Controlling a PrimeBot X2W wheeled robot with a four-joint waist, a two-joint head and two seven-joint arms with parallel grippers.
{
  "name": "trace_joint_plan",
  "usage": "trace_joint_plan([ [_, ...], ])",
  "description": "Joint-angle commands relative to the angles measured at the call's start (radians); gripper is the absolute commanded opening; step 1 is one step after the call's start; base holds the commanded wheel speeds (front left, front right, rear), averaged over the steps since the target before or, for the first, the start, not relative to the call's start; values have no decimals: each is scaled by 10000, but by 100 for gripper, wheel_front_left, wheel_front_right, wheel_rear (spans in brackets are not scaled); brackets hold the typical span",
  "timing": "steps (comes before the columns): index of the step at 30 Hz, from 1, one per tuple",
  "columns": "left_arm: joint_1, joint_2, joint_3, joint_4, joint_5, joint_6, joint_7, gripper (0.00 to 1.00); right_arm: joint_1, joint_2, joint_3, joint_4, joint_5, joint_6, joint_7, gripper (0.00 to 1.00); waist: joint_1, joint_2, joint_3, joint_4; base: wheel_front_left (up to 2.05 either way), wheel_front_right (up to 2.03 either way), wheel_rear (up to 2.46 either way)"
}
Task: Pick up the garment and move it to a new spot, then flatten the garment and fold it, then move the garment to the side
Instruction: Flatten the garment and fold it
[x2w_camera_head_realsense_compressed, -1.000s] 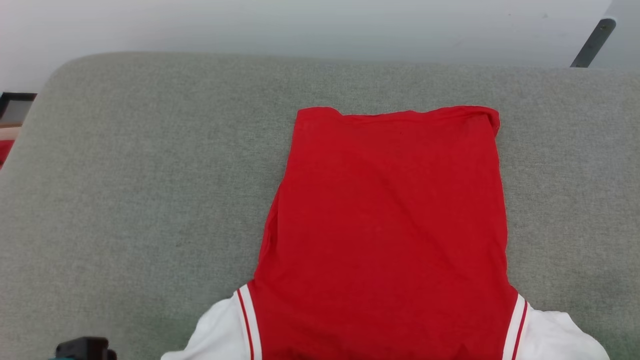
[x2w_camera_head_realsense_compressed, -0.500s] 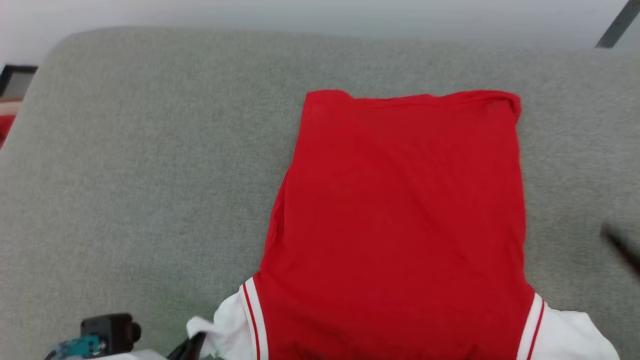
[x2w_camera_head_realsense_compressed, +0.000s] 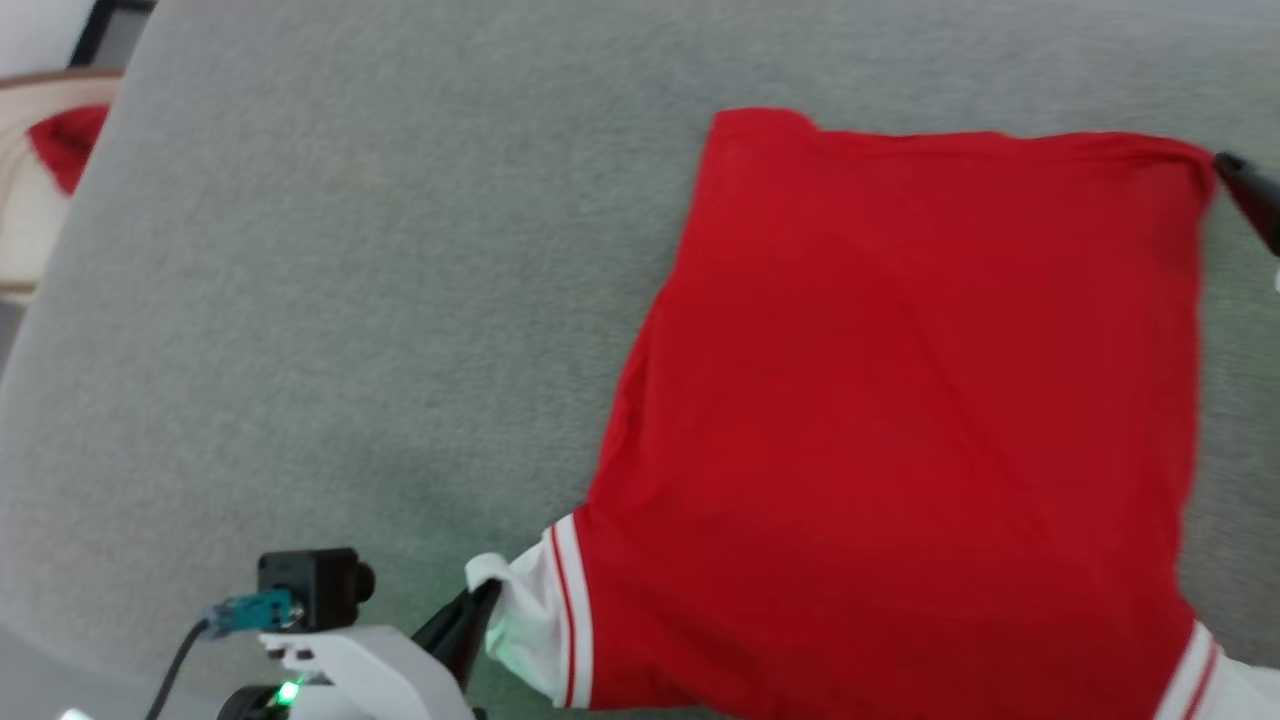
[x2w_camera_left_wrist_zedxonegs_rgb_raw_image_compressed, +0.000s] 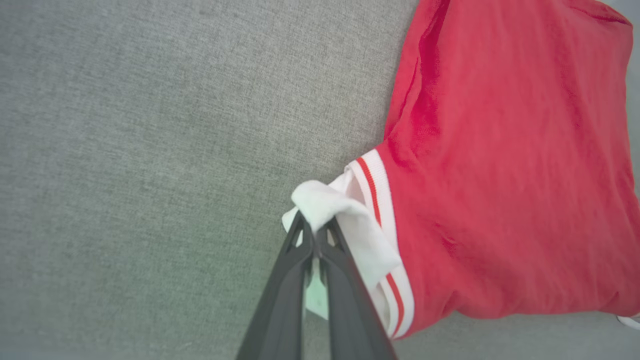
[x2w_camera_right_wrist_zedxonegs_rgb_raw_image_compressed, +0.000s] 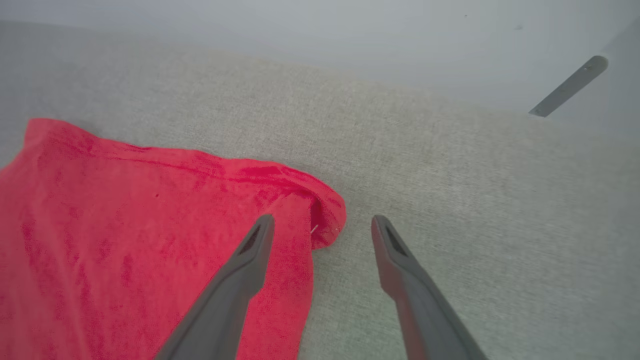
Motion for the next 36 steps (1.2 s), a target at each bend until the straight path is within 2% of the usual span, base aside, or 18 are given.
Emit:
trace_joint_plan([
  [1,-209,-125,-65,87,98,-117,17,0,-415,26,154,544,-67,-2,178,100,0,0,515,601,0,0,0],
  [5,-531,-405,-243,335,161,-350,41,0,-1250,124,234,2275,-342,-2,851,100,0,0,709,920,0,0,0],
  [6,-531,-405,-243,335,161,-350,41,0,-1250,124,234,2275,-342,-2,851,100,0,0,709,920,0,0,0],
  [11,-767,-695,-382,606,167,-576,59,0,-1796,184,65,3969,-1179,-4,1561,100,0,0,875,1259,0,0,0],
  [16,-880,-846,-426,786,114,-708,21,0,-2059,645,-451,5368,-1882,-2,2244,100,0,0,945,1400,0,0,0],
  [17,-887,-867,-422,805,103,-738,12,0,-2067,692,-390,5516,-2063,-2,2399,0,0,0,951,1407,0,0,0],
  [20,-900,-876,-412,884,115,-785,-17,0,-2206,662,-484,5741,-2459,-2,2667,0,0,0,942,1412,0,0,0],
  [26,-832,-831,-351,1030,88,-854,-118,0,-2584,742,-1028,5817,-3012,-5,2430,0,0,0,710,1231,0,0,0],
  [30,-747,-722,-260,1061,67,-866,-198,0,-2826,1005,-1243,5667,-2824,-4,2220,0,0,0,459,953,0,0,0],
  [36,-546,-473,-51,929,78,-774,-349,0,-2827,885,-611,5031,-2089,-4,2145,0,0,0,-19,359,0,0,0],
])
